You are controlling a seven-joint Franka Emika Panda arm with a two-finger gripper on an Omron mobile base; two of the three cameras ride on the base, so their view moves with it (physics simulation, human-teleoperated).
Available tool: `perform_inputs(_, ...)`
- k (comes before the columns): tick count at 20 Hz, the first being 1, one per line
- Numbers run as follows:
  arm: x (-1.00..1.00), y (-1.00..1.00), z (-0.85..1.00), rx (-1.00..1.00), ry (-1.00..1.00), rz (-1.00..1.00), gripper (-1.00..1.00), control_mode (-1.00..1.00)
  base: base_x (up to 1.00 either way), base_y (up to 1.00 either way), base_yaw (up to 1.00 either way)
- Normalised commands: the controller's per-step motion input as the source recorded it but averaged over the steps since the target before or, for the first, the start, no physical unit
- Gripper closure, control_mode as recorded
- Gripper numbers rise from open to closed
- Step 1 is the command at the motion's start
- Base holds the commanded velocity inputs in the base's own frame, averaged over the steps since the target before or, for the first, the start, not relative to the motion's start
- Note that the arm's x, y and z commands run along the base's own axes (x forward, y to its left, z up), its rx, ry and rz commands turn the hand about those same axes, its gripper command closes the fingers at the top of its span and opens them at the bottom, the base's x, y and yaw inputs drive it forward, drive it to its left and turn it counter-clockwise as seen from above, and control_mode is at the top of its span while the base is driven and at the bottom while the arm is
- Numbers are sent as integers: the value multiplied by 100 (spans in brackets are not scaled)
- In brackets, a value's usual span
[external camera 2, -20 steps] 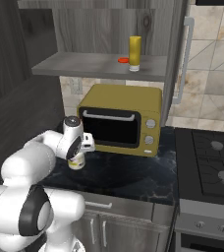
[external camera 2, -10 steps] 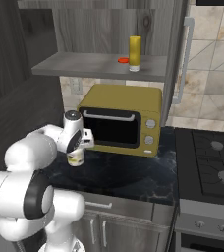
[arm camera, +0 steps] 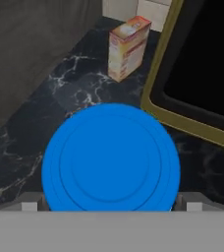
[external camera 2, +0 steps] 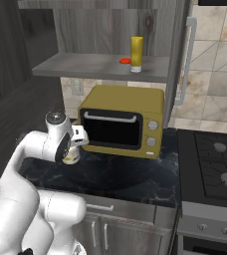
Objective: Pick the mustard and mayonnaise from the counter and place them in the cabinet.
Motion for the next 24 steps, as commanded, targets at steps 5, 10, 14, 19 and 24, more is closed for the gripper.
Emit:
perform_inputs(5,-43,0,86,-11,-17,0,100,-100,0,0,0)
perform_inputs(10,-33,0,92,-7,-13,0,100,-100,0,0,0)
perform_inputs(14,-24,-3,93,-1,-10,0,100,-100,0,0,0)
perform_inputs(19,-24,-23,95,0,-10,0,100,-100,0,0,0)
perform_inputs(24,-22,-22,80,0,-7,0,100,-100,0,0,0)
